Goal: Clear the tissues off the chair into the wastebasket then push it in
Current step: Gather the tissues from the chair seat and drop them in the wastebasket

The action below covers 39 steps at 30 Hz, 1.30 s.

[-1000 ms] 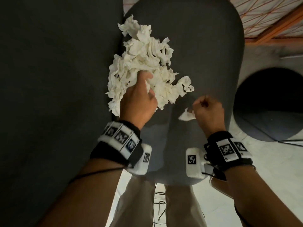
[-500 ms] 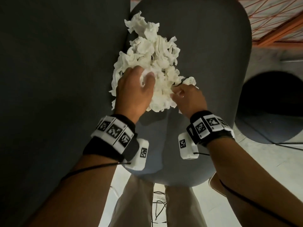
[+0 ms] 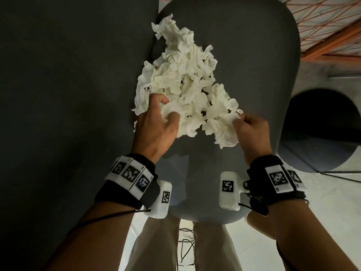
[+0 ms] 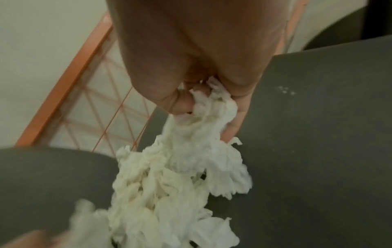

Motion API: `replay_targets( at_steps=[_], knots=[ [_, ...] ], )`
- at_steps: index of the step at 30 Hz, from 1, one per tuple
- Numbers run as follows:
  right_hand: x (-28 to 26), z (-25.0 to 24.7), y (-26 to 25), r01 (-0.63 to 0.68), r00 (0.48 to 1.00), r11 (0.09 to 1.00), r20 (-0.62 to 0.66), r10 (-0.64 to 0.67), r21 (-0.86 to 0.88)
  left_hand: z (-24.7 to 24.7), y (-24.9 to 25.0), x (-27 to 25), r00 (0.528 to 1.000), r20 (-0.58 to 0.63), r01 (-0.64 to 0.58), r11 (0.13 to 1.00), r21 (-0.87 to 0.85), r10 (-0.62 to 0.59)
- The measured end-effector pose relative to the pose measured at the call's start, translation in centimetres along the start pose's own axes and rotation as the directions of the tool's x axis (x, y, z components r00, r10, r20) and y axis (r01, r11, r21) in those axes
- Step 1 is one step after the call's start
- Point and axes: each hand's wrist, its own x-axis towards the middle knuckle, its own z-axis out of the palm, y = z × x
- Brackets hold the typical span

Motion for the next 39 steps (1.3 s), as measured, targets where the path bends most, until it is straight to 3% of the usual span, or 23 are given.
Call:
replay_targets(
  at_steps=[4,9,15,19,22,25,29,33,37,39],
  knots=[
    [-0.7,-0.3,0.4,-0.036,0.999,0.996,-0.013,0.037,0.082,1.1,-0.1,0.5,0.997,0.08,-0.016,0.986,0.165,0.003],
    [-0.9,-0.2,0.2,-0.153,0.988,0.955,0.048,0.146,0.254,1.7,-0.3,1.5,0.996,0.077,-0.066,0.933,0.353,0.041],
    [-1.5,-0.7,0.6,-0.181,0.981,0.96,0.112,0.16,0.212,0.1,-0.5,1.2,0.998,-0.019,-0.055,0.99,0.13,0.058],
    [-1.7,-0.9,1.4,-0.2,0.98,0.965,0.055,0.193,0.171,-1.1,-2.1,-0.3,0.979,-0.106,-0.155,0.977,0.15,0.172],
    [-2.0,-0.9,1.7,-0.224,0.974,0.943,0.085,0.209,0.245,-1.2,-3.5,-1.2,0.977,-0.088,-0.18,0.97,0.164,0.196],
    [-2.2,-1.0,1.8,-0.188,0.982,0.955,0.071,0.176,0.228,-0.7,-3.6,-1.9,0.992,-0.027,-0.119,0.989,0.092,0.122],
    [-2.0,-0.8,2.4,-0.106,0.994,0.993,0.021,0.105,0.061,0.8,-2.6,-2.1,0.998,0.053,-0.035,0.99,0.135,0.028],
    [-1.9,0.5,2.4,-0.012,0.997,0.992,0.07,0.021,-0.127,2.0,-1.4,-1.0,0.998,0.041,-0.059,0.974,0.219,0.051],
    [-1.4,2.6,2.4,0.058,0.982,0.919,0.189,0.019,-0.39,2.8,-1.0,0.9,0.998,0.038,-0.054,0.926,0.375,0.042],
    [-1.1,3.3,2.3,0.058,0.978,0.88,0.202,0.044,-0.471,2.7,-1.2,1.9,0.998,0.034,-0.068,0.932,0.355,0.059]
  ],
)
